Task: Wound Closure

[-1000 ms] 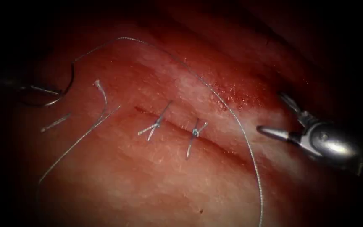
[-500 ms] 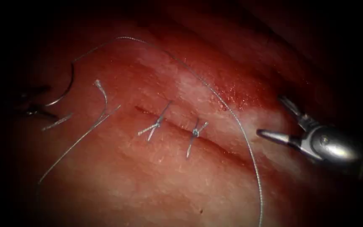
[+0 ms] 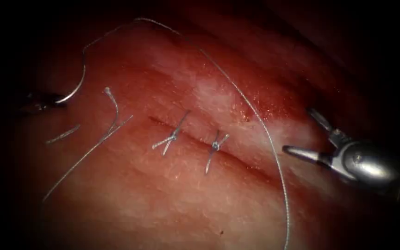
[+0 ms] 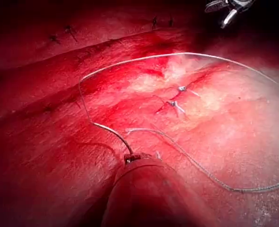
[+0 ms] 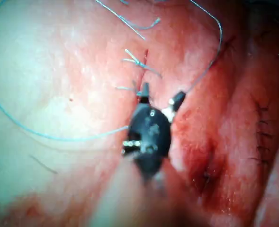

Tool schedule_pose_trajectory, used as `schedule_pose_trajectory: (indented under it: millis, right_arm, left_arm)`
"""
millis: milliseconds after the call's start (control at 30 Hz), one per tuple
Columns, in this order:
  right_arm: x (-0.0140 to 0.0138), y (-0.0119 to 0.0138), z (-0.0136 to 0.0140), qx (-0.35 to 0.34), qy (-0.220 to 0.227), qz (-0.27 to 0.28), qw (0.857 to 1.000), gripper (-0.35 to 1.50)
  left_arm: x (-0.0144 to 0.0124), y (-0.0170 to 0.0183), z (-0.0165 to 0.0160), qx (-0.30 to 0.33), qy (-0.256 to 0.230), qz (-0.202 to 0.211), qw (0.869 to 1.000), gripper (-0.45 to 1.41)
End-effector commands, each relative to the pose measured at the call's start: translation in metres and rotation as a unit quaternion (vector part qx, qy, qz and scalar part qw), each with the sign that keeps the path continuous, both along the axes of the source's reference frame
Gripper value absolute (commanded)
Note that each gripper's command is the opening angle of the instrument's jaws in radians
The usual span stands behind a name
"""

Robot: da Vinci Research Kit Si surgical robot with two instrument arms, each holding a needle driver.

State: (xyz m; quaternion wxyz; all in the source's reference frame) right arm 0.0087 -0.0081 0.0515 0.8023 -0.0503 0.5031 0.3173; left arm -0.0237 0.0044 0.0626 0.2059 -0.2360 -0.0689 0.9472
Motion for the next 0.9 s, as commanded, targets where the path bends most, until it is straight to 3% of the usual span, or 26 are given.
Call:
schedule_pose_trajectory:
  millis: [33, 167, 267, 433, 467, 500, 600, 633, 667, 733, 767, 900]
  right_arm:
    - [0.0008, -0.0006, 0.0001, 0.014, 0.013, 0.000, 1.000, 1.15]
    - [0.0010, -0.0014, -0.0010, 0.047, 0.035, 0.004, 0.998, 1.15]
    - [0.0012, -0.0027, -0.0024, 0.104, 0.062, 0.025, 0.992, 1.13]
    - [0.0013, -0.0037, -0.0043, 0.156, 0.105, 0.036, 0.982, 1.08]
    - [0.0011, -0.0039, -0.0049, 0.169, 0.123, 0.041, 0.977, 0.93]
    - [0.0009, -0.0040, -0.0054, 0.180, 0.131, 0.049, 0.974, 0.61]
    - [0.0009, -0.0038, -0.0062, 0.202, 0.097, 0.091, 0.970, 0.52]
    - [0.0010, -0.0038, -0.0065, 0.214, 0.091, 0.101, 0.967, 0.42]
    - [0.0010, -0.0039, -0.0069, 0.230, 0.091, 0.112, 0.963, 0.17]
    - [0.0009, -0.0038, -0.0069, 0.250, 0.094, 0.132, 0.955, 0.22]
    - [0.0007, -0.0036, -0.0068, 0.272, 0.089, 0.171, 0.943, 0.27]
    - [0.0007, -0.0032, -0.0066, 0.309, 0.056, 0.219, 0.924, 0.24]
  left_arm:
    - [-0.0011, -0.0003, 0.0002, -0.009, -0.006, -0.001, 1.000, -0.45]
    - [-0.0050, 0.0002, -0.0025, -0.053, -0.021, -0.004, 0.998, -0.45]
    - [-0.0097, -0.0011, -0.0045, -0.079, -0.014, -0.003, 0.997, -0.45]
    - [-0.0149, -0.0026, -0.0049, -0.110, -0.023, 0.015, 0.994, -0.45]
    - [-0.0167, -0.0033, -0.0046, -0.125, -0.021, 0.024, 0.992, -0.45]
    - [-0.0184, -0.0044, -0.0040, -0.154, 0.001, 0.034, 0.988, -0.45]
    - [-0.0206, -0.0062, -0.0032, -0.187, 0.031, 0.046, 0.981, -0.45]
    - [-0.0211, -0.0067, -0.0030, -0.190, 0.030, 0.051, 0.980, -0.45]
    - [-0.0223, -0.0075, -0.0027, -0.194, 0.029, 0.056, 0.979, -0.45]
    - [-0.0233, -0.0082, -0.0026, -0.205, 0.036, 0.062, 0.976, -0.45]
    - [-0.0241, -0.0088, -0.0027, -0.224, 0.042, 0.076, 0.971, -0.45]
    - [-0.0256, -0.0098, -0.0032, -0.252, 0.060, 0.083, 0.962, -0.45]
